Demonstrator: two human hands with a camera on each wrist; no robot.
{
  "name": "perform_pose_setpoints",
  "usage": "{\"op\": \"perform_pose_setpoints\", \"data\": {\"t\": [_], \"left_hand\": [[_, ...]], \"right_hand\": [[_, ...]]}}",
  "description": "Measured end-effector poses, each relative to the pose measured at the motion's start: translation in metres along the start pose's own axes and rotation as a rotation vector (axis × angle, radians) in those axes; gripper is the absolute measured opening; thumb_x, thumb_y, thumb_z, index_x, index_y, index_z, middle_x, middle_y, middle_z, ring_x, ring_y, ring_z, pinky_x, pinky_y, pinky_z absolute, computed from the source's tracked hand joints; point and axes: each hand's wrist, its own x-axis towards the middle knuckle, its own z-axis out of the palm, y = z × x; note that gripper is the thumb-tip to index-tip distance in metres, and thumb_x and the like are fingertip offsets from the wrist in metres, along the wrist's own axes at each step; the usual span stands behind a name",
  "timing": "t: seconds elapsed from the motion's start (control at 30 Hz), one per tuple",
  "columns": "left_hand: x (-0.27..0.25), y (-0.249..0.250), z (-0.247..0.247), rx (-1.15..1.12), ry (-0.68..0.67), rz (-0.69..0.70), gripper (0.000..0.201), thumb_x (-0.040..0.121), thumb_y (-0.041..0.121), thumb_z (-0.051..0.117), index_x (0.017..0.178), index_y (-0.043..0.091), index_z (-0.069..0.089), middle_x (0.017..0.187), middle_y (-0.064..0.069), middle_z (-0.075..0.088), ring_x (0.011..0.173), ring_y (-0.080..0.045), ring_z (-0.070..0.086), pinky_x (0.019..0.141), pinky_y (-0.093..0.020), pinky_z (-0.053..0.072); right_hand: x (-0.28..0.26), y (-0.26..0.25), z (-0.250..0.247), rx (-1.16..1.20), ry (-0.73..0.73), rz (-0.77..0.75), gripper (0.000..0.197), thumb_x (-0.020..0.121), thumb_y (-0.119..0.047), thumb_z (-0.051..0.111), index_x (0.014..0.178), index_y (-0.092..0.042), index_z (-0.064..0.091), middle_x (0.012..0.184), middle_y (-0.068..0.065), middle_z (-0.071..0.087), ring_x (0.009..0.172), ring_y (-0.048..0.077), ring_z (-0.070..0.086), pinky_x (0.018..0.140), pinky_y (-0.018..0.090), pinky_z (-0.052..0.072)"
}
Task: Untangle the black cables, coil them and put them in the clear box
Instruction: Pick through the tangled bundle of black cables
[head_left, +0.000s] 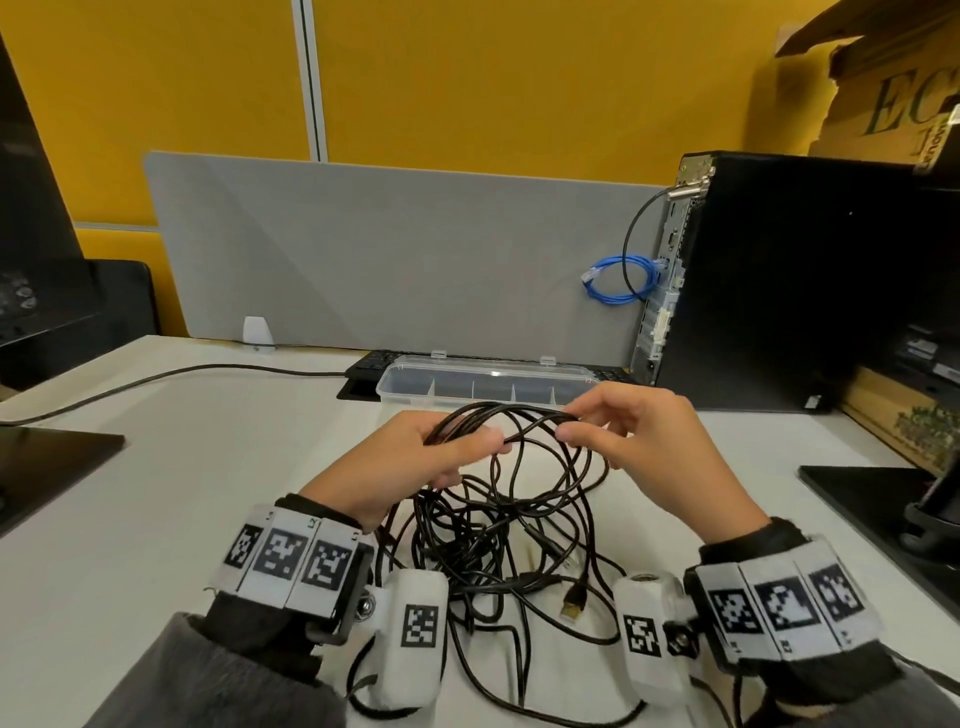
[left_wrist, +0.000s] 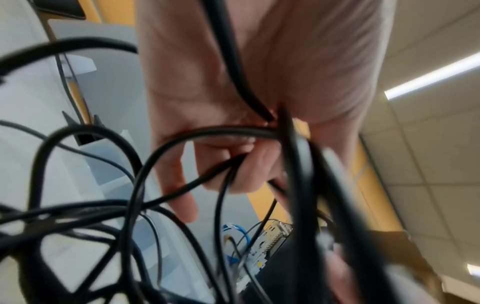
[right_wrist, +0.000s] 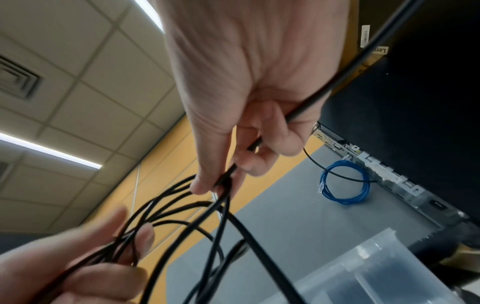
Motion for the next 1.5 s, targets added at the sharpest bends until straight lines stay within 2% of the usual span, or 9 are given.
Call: {"op": "perform_pose_setpoints", "data": {"t": [0.37,0.47,0.63,0.93,1.07,1.2,1.3,1.4,1.5], "left_hand": [[0.010,-0.010,0.005,-0.122,0.313,-0.008,0.028,0.082,0.018,0.068,0.106,0.015,0.052,0.104,-0.004,0.057,0.048,-0.016,0.057,0.079,-0.055,0.054],[0.013,-0.014,0.004,-0.132,0.344,-0.042,0.045,0.081,0.020,0.071,0.115,0.016,0.041,0.086,-0.005,0.062,0.046,-0.013,0.057,0.079,-0.050,0.056],[0.013,-0.020,-0.004,0.085,0.177,-0.088,0.021,0.092,0.033,0.054,0.091,0.015,0.064,0.042,0.011,0.040,0.041,-0.005,0.041,0.065,-0.033,0.049],[0.011,-0.014,-0.006,-0.197,0.199,-0.045,0.021,0.096,0.021,0.048,0.102,0.017,0.067,0.052,0.006,0.023,0.042,-0.007,0.024,0.049,-0.021,0.045],[0.016,-0.021,-0.011,-0.247,0.361,-0.041,0.020,0.097,0.019,0.046,0.103,0.015,0.064,0.045,0.010,0.027,0.038,-0.005,0.027,0.045,-0.019,0.040],[0.019,-0.025,-0.016,-0.275,0.490,-0.074,0.018,0.096,0.019,0.048,0.094,0.012,0.064,0.040,0.011,0.030,0.036,-0.005,0.029,0.045,-0.020,0.038],[0.019,-0.025,-0.020,-0.348,0.540,-0.074,0.017,0.095,0.021,0.050,0.090,0.012,0.064,0.041,0.011,0.030,0.036,-0.005,0.028,0.043,-0.020,0.035],[0.018,-0.021,-0.018,-0.415,0.502,-0.032,0.016,0.091,0.025,0.056,0.091,0.012,0.065,0.042,0.011,0.029,0.036,-0.004,0.028,0.042,-0.019,0.032],[0.014,-0.017,-0.017,-0.446,0.478,0.043,0.029,0.082,0.040,0.061,0.092,0.013,0.066,0.045,0.011,0.026,0.039,-0.006,0.025,0.043,-0.019,0.028]], "right_hand": [[0.001,0.004,0.003,0.223,-0.087,0.144,0.010,0.089,-0.027,0.059,0.090,-0.017,0.061,0.065,-0.002,0.060,0.051,-0.002,0.050,0.048,0.009,0.039],[0.000,0.006,0.006,0.148,-0.074,0.115,0.009,0.091,-0.026,0.057,0.093,-0.019,0.062,0.061,-0.002,0.058,0.056,0.002,0.054,0.054,0.011,0.043],[0.001,0.005,0.003,0.268,0.047,0.200,0.011,0.095,-0.017,0.050,0.094,-0.013,0.060,0.079,0.001,0.065,0.054,0.002,0.058,0.040,0.013,0.037],[-0.002,0.002,-0.006,0.188,-0.113,0.209,0.024,0.094,-0.031,0.049,0.078,-0.019,0.062,0.052,-0.013,0.048,0.050,0.000,0.043,0.046,0.011,0.036],[0.003,0.009,-0.023,0.687,0.238,0.361,0.021,0.094,-0.019,0.047,0.075,-0.013,0.057,0.070,-0.001,0.056,0.070,0.010,0.056,0.058,0.024,0.051],[0.002,0.026,-0.047,1.224,0.448,0.439,0.017,0.095,-0.022,0.046,0.079,-0.021,0.049,0.054,-0.007,0.034,0.056,0.008,0.043,0.065,0.025,0.045],[-0.004,0.045,-0.068,1.067,0.565,0.461,0.021,0.097,-0.024,0.046,0.075,-0.023,0.044,0.050,-0.009,0.031,0.049,0.006,0.032,0.050,0.019,0.036],[-0.009,0.053,-0.072,0.654,0.556,0.471,0.005,0.095,-0.019,0.050,0.099,-0.018,0.047,0.064,-0.004,0.044,0.056,0.008,0.046,0.059,0.027,0.047],[-0.011,0.061,-0.073,0.334,0.577,0.505,0.060,0.092,-0.003,0.053,0.140,-0.023,0.023,0.090,0.009,0.052,0.074,0.020,0.058,0.071,0.038,0.053]]}}
